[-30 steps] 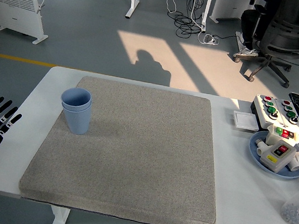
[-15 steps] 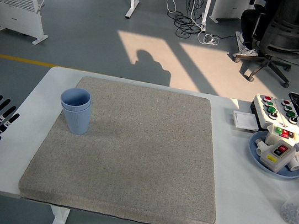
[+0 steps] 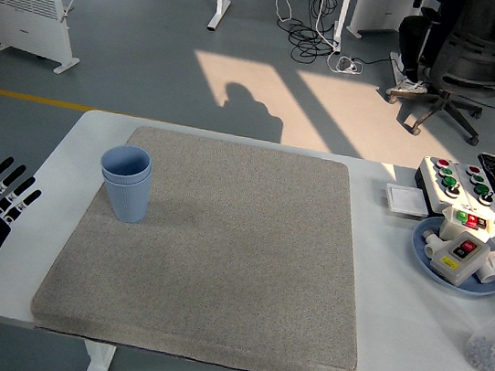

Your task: Push cup pick cup insert cup

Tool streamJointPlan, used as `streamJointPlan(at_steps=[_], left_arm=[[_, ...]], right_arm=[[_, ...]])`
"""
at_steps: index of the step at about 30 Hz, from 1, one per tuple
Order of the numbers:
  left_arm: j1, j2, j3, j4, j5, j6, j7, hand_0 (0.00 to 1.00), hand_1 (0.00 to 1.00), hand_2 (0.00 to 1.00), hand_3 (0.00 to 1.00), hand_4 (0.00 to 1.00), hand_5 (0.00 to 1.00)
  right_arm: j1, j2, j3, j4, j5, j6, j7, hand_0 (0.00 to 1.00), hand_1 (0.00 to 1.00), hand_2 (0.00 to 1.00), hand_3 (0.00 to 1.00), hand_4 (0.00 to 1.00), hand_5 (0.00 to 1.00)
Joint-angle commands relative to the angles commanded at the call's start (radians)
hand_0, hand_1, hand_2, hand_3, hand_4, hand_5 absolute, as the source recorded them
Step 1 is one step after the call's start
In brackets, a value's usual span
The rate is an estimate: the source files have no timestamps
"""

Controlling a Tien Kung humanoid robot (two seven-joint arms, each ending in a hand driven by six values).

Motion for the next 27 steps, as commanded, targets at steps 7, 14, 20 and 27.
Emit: streamJointPlan(at_steps=[7, 14, 20, 27], left_arm=[[0.003, 0.000, 0.002, 0.003, 0.005, -0.007, 0.002, 0.840, 0.853, 0.880, 0.835, 0.615, 0.998], [0.004, -0.001, 0.002, 0.004, 0.005, -0.005, 0.002, 0.839, 0.853, 0.879, 0.826, 0.617, 0.998], [0.006, -0.001, 0.007, 0.004, 0.004, -0.005, 0.002, 0.841, 0.853, 0.877, 0.822, 0.618, 0.998], [0.011, -0.002, 0.009, 0.005, 0.004, -0.003, 0.003, 0.841, 0.852, 0.876, 0.820, 0.602, 0.998]], right_arm=[[-0.004, 0.000, -0.005, 0.000, 0.003, 0.000, 0.000, 0.692, 0.577, 0.633, 0.554, 0.102, 0.410], [-0.008, 0.000, -0.012, 0.000, 0.012, 0.000, 0.002, 0.692, 0.579, 0.634, 0.553, 0.102, 0.408], [-0.011, 0.000, -0.015, 0.000, 0.011, 0.000, 0.001, 0.692, 0.580, 0.634, 0.553, 0.101, 0.411], [-0.015, 0.000, -0.015, 0.000, 0.008, 0.000, 0.001, 0.692, 0.580, 0.634, 0.553, 0.100, 0.411]])
